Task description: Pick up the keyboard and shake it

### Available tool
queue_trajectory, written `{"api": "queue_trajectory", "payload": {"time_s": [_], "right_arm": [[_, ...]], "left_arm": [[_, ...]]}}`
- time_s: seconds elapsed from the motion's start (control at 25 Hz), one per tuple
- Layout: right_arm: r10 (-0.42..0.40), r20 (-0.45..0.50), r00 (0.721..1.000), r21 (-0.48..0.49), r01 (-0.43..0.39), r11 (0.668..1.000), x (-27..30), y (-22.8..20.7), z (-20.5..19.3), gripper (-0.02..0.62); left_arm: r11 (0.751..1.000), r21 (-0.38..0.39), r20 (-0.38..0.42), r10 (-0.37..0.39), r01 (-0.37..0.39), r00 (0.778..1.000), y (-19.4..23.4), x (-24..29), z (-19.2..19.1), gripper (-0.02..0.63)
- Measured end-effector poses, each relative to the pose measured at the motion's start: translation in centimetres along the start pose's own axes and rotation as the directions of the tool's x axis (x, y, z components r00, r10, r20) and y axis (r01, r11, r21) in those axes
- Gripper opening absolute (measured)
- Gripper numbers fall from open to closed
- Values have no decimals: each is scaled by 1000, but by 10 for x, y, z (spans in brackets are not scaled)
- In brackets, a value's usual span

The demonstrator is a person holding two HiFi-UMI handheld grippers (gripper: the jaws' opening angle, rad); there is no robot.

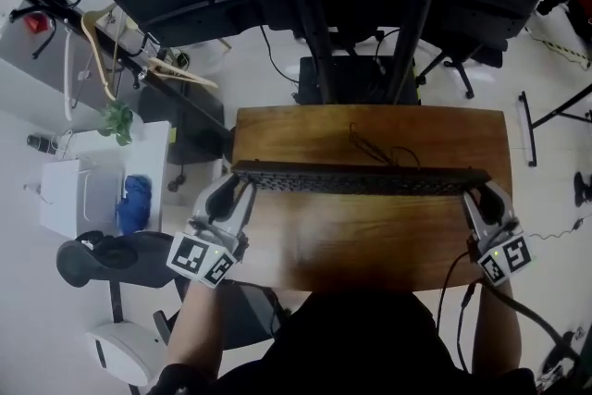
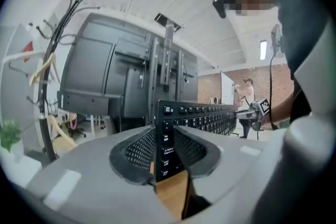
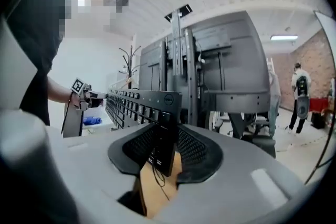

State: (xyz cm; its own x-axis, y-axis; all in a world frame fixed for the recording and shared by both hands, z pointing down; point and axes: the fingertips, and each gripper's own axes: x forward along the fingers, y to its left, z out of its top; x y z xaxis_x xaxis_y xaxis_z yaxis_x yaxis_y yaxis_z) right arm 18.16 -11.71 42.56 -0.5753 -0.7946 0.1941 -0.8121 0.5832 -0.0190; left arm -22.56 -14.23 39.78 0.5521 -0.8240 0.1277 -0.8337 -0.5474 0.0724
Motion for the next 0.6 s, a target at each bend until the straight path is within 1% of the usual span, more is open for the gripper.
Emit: {"api": "queue_trajectory", "payload": {"time_s": [0.08, 0.16, 0.28, 0.4, 0.6], "right_arm": [[-14, 91, 996, -50, 18, 999, -8, -3, 40, 127], [-24, 163, 986, -103, 42, 994, -19, -7, 76, 129], [-32, 255, 966, -170, 78, 982, -37, -8, 118, 129], [-39, 313, 949, -202, 106, 974, -54, -6, 143, 129], [-43, 369, 928, -221, 132, 966, -69, -4, 160, 129]], "left_arm": [[998, 65, 96, 11, -17, 995, -7, -5, 44, 101], [992, 122, 179, 9, -31, 984, -15, -8, 81, 103], [984, 170, 268, -5, -43, 964, -26, -11, 123, 104], [980, 195, 311, -20, -43, 950, -36, -16, 149, 103], [973, 227, 349, -41, -42, 936, -46, -19, 173, 103]]}}
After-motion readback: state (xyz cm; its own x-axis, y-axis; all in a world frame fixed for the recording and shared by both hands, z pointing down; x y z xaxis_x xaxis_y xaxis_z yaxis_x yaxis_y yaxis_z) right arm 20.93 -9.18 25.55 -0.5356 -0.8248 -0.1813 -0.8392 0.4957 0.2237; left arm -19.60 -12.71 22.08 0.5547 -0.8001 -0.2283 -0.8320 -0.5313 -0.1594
